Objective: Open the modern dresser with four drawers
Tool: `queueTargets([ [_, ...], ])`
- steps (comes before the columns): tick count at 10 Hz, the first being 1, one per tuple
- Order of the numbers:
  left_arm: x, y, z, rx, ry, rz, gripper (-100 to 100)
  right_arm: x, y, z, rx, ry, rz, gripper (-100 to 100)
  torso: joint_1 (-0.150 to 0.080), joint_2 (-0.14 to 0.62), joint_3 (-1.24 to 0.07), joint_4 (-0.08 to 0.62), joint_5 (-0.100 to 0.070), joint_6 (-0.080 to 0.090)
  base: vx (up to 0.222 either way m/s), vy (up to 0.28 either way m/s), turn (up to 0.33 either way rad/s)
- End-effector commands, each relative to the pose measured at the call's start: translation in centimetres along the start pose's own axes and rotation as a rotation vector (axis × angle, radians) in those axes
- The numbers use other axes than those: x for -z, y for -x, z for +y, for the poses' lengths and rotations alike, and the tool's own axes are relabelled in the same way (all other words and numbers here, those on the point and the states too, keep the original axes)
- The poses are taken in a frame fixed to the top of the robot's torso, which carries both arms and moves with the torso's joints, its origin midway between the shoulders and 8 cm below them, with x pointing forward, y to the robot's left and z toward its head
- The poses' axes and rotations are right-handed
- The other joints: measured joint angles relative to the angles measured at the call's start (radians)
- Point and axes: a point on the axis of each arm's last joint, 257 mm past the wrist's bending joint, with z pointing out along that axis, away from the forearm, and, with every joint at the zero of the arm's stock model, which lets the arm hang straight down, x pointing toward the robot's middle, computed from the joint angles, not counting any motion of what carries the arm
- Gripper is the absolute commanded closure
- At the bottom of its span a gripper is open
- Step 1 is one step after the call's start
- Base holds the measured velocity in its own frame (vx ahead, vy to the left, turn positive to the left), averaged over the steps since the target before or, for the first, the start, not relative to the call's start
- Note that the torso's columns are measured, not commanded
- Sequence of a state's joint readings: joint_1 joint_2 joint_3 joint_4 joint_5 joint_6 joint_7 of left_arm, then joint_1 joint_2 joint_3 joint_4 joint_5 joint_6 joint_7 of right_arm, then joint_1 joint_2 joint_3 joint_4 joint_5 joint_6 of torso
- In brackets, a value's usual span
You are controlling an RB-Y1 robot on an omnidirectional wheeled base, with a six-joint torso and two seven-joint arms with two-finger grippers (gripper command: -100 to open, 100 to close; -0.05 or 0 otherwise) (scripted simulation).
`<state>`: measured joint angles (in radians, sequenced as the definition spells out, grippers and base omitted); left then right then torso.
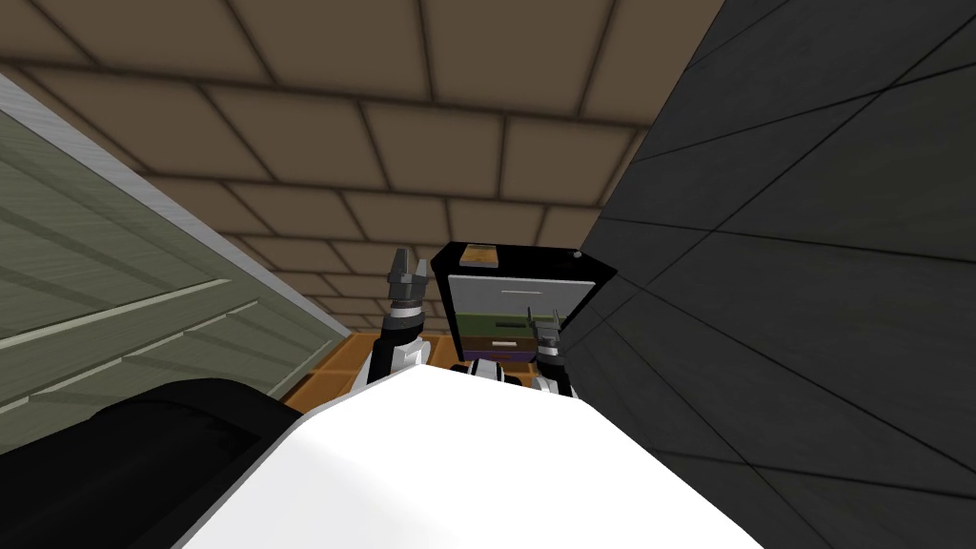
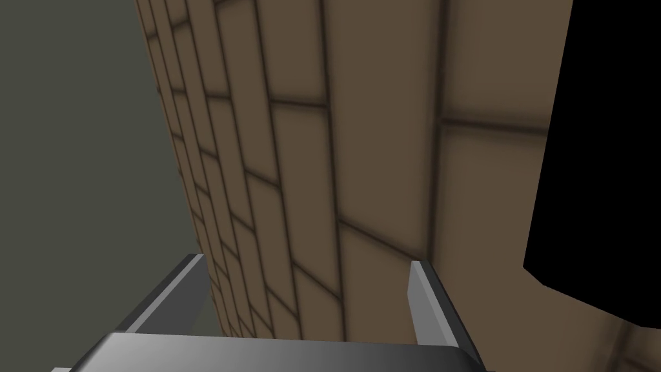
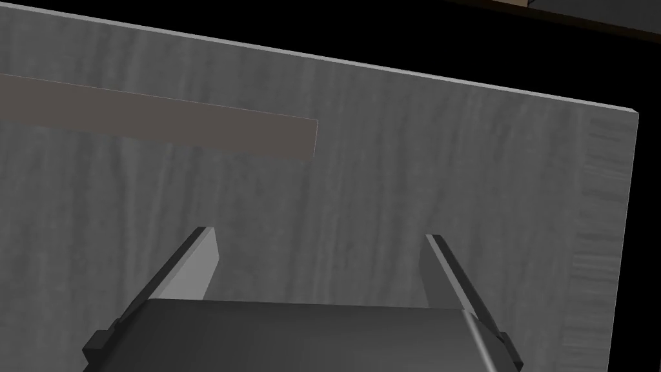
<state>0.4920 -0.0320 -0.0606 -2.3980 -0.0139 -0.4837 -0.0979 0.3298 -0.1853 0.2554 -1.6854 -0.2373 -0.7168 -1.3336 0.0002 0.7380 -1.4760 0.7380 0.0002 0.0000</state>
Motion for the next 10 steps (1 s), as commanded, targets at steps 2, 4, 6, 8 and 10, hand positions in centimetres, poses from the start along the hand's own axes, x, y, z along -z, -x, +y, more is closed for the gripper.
queueTargets([
  [2,0.0,0.0,0.0,0.0,0.0,0.0,0,0.5,1.4,-0.8,-0.131,-0.004,-0.021,-100,0.0,0.0,0.0,0.0,0.0,0.0,0.009,0.036,-0.008],
  [4,0.0,0.0,0.0,0.0,0.0,0.0,0,1.0,2.6,-1.5,-0.207,-0.007,-0.04,-100,-0.001,0.0,0.0,0.0,0.0,0.0,0.007,0.03,-0.004],
  [6,0.0,0.0,0.0,0.0,0.0,0.0,0,1.0,2.6,-1.5,-0.26,-0.006,-0.041,-100,0.0,0.0,0.0,0.0,0.0,0.0,0.004,0.032,-0.004],
  [8,0.0,0.0,0.0,0.0,0.0,0.0,0,1.6,3.7,-2.2,-0.336,-0.008,-0.061,-100,0.0,0.0,0.0,0.0,0.0,0.0,0.001,0.036,-0.01],
  [10,0.0,0.0,0.0,0.0,0.0,0.0,0,2.1,4.9,-2.8,-0.406,-0.009,-0.083,-100,-0.001,0.0,0.0,0.0,0.0,0.0,0.007,0.027,-0.004],
])
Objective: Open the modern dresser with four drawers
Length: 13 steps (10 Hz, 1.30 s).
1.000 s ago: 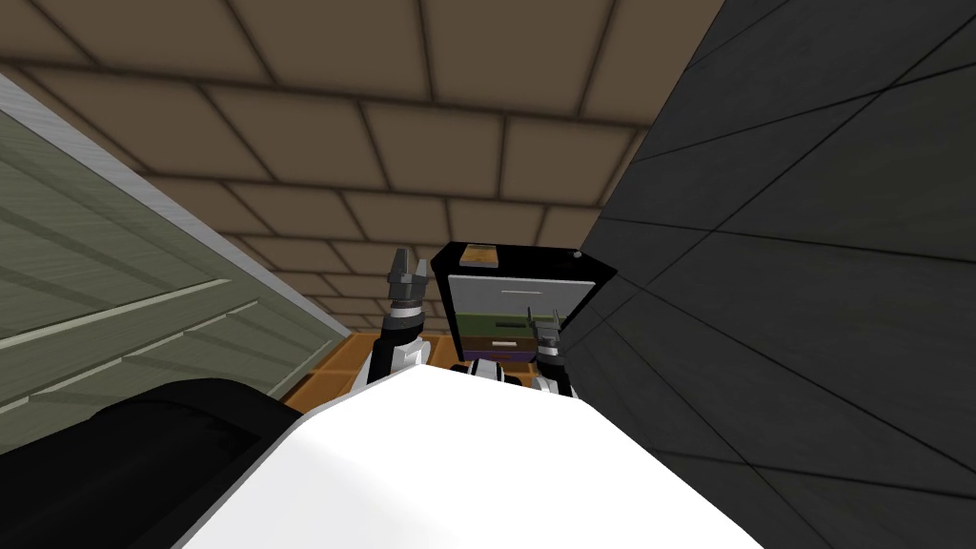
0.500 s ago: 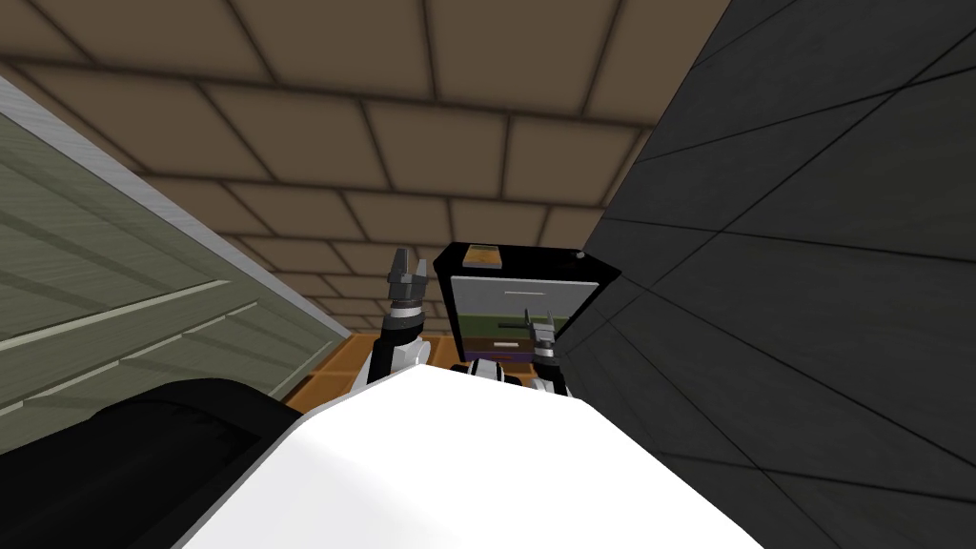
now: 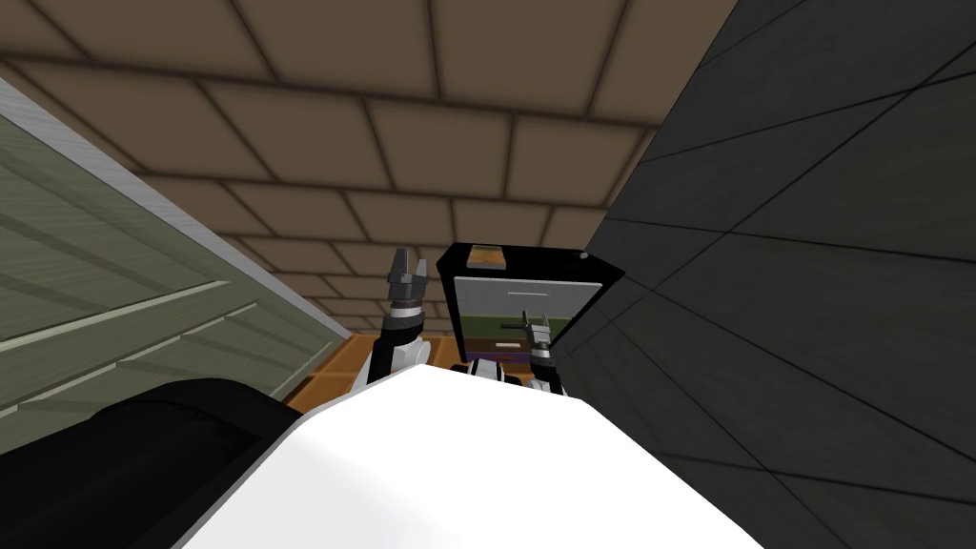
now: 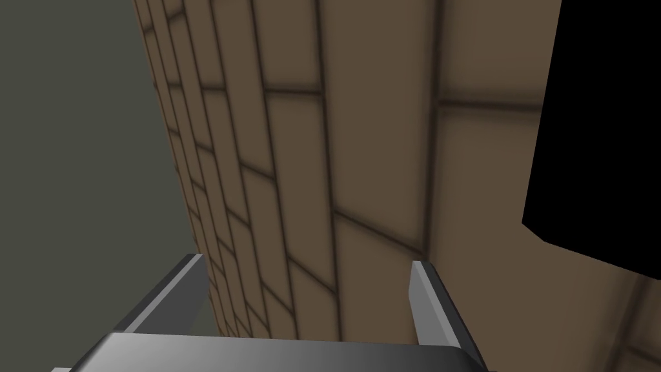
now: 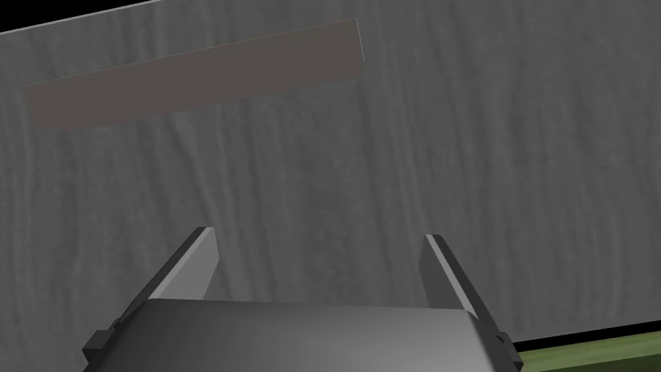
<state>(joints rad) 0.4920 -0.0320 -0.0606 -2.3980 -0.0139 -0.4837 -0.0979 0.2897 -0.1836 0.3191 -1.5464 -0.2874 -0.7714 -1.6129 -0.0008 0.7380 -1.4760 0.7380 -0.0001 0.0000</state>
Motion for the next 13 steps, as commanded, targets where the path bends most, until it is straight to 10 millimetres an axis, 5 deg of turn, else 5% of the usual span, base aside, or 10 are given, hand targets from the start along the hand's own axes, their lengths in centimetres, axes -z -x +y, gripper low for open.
queueTargets([
  [1,0.0,0.0,0.0,0.0,0.0,0.0,0,0.6,1.3,-0.3,-0.095,0.0,-0.022,-100,0.001,-0.001,0.0,0.0,0.0,0.0,0.005,0.035,-0.008],
  [13,0.0,0.0,0.0,0.0,0.0,0.0,0,3.0,6.3,-0.8,-0.446,0.016,-0.113,-100,0.001,0.0,0.0,0.0,0.0,0.0,0.005,0.032,-0.007],
])
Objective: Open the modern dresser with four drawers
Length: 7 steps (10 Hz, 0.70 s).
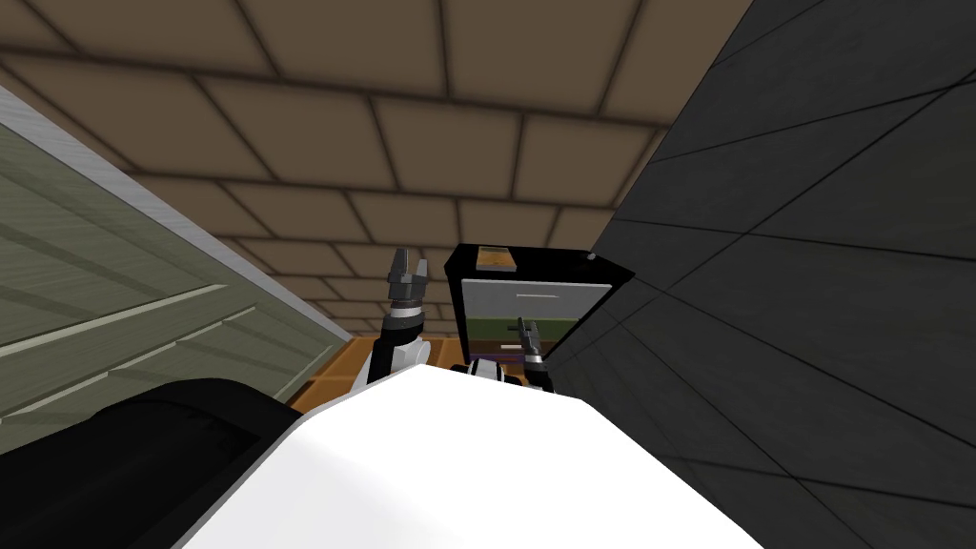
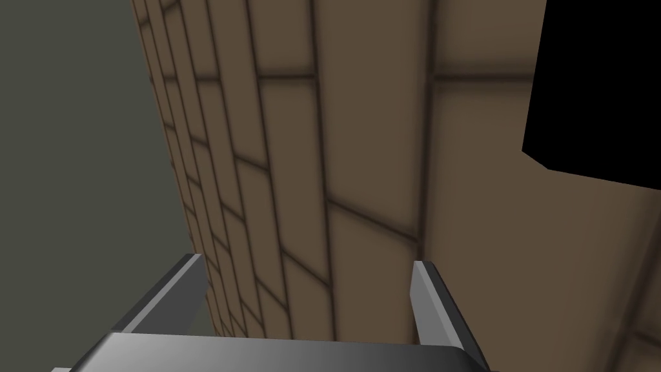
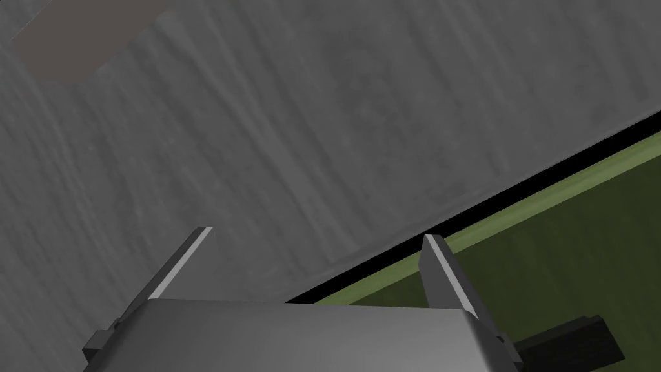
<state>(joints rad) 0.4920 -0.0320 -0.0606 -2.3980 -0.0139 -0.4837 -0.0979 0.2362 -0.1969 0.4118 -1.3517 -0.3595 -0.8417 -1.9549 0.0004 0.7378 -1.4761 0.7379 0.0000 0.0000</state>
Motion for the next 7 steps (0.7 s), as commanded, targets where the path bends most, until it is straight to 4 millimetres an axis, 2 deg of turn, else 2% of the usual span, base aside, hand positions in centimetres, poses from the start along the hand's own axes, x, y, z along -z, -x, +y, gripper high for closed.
queueTargets([
  [1,0.0,0.0,0.0,0.0,0.0,0.0,0,0.3,0.6,0.2,-0.062,0.003,-0.01,-100,0.0,0.0,0.0,0.0,0.0,0.0,0.003,0.014,0.002],
  [2,0.0,0.0,0.0,0.0,0.0,0.0,0,0.9,1.7,0.6,-0.106,0.011,-0.032,-100,-0.002,0.0,0.0,0.0,0.0,0.0,0.005,0.028,-0.013],
  [4,0.0,0.0,0.0,0.0,0.0,0.0,0,0.9,1.7,0.6,-0.137,0.011,-0.032,-100,0.0,0.0,0.0,0.0,0.0,0.0,0.003,0.027,-0.004],
  [7,0.0,0.0,0.0,0.0,0.0,0.0,0,2.1,3.7,1.6,-0.235,0.031,-0.074,-100,0.0,0.0,0.0,0.0,0.0,0.0,0.006,0.036,-0.012],
])
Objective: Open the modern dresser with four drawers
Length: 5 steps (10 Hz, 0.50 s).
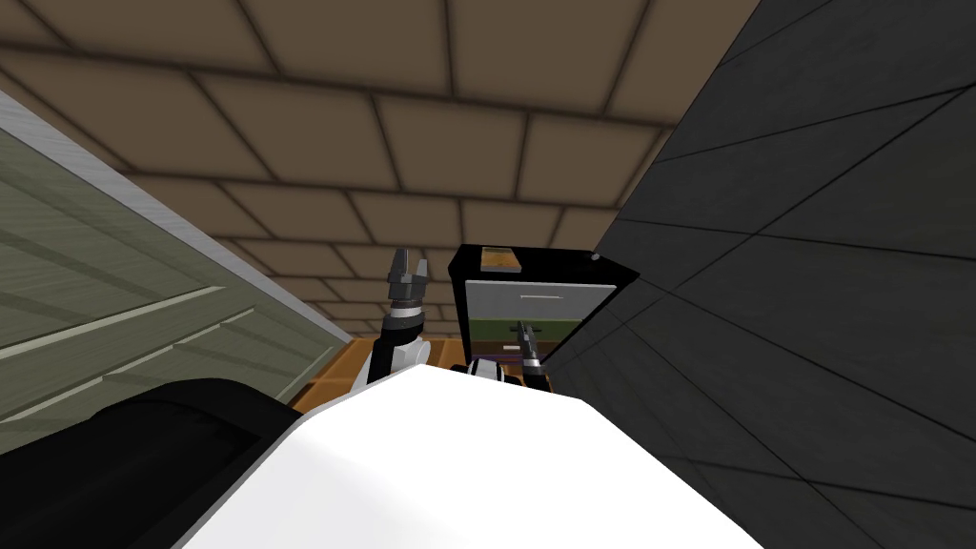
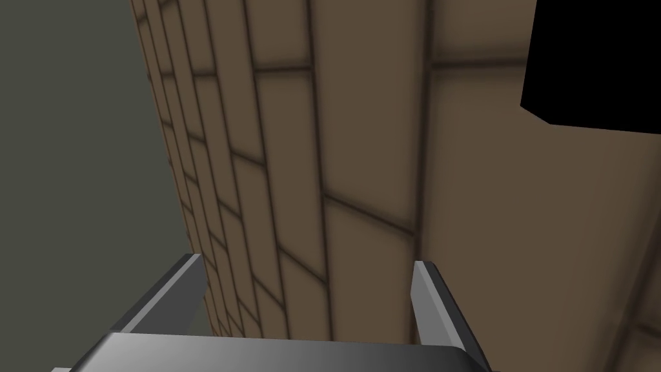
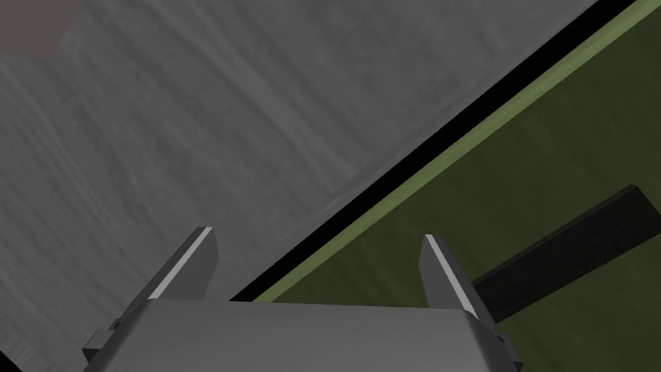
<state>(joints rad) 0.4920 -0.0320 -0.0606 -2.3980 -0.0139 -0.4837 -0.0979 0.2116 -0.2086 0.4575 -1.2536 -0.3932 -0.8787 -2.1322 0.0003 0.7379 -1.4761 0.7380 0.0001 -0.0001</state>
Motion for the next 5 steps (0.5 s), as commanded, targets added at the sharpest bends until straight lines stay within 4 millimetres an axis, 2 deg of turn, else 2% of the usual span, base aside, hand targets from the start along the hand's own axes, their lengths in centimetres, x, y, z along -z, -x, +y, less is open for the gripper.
queueTargets([
  [1,0.0,0.0,0.0,0.0,0.0,0.0,0,0.6,1.0,0.8,-0.079,0.013,-0.023,-100,0.001,0.0,0.0,-0.001,0.0,0.0,0.007,0.036,-0.03],
  [5,0.0,0.0,0.0,0.0,0.0,0.0,0,1.7,2.5,2.2,-0.177,0.037,-0.059,-100,0.002,-0.008,-0.003,-0.01,-0.006,-0.006,0.006,0.019,-0.019],
])
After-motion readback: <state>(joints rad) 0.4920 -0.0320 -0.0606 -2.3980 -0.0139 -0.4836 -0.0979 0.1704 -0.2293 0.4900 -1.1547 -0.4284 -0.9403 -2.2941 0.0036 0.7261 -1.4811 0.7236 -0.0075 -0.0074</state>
